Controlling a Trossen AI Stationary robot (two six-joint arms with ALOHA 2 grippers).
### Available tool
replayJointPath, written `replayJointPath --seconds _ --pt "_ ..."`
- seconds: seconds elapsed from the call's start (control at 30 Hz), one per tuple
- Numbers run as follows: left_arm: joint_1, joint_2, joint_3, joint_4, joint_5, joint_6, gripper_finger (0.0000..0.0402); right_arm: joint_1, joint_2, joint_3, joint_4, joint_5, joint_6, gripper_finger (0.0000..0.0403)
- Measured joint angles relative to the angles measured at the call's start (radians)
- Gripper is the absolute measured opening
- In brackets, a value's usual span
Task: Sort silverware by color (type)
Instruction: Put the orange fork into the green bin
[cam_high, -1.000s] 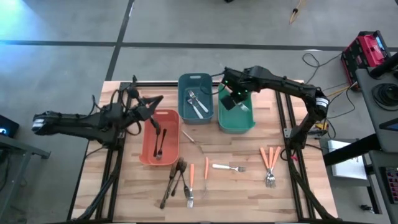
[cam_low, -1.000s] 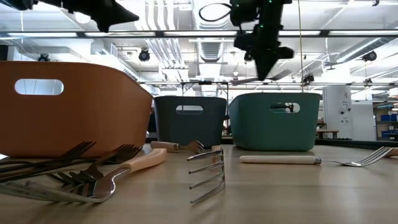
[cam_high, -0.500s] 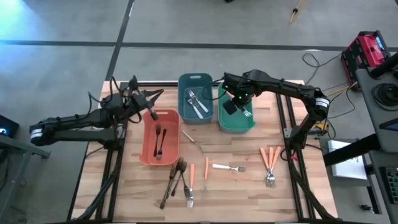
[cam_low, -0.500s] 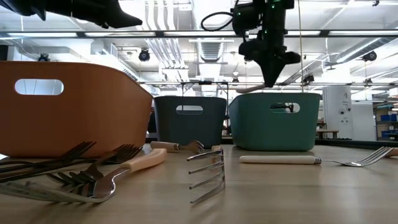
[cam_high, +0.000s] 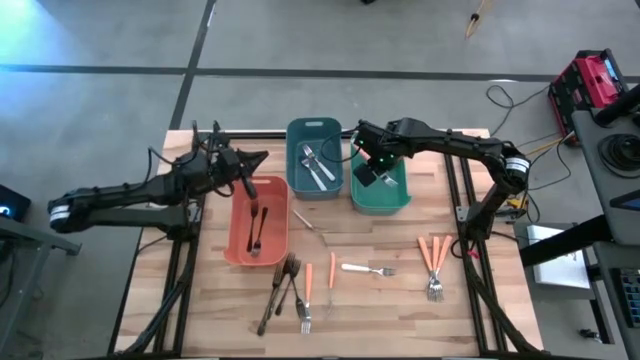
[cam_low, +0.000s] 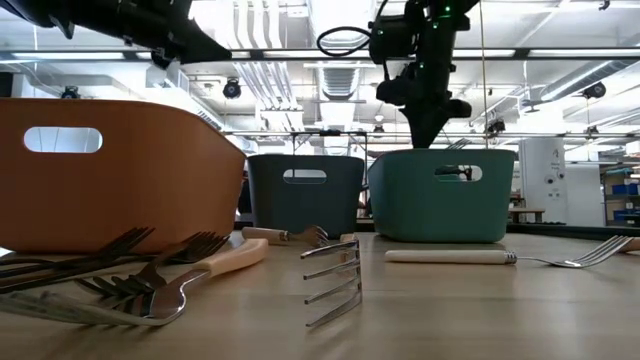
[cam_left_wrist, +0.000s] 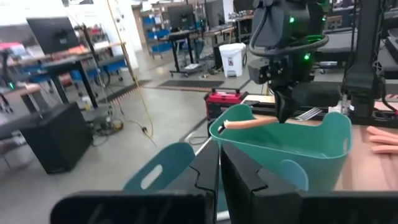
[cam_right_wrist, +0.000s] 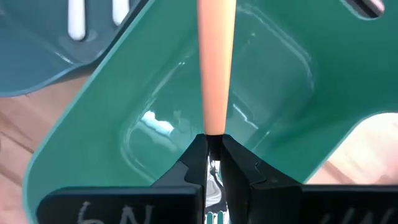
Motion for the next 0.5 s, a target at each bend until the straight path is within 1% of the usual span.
replayJointPath --seconds 0.23,0.5 --pt "0.000 0.043 0.000 -0.002 0.000 -0.013 0.0000 -0.001 0.000 -0.001 0.006 0.012 -0.011 0.0018" --pt "0.000 0.087 -0.001 0.056 0.000 0.014 0.0000 -0.002 0.000 -0.001 0.007 0.012 -0.018 0.0018"
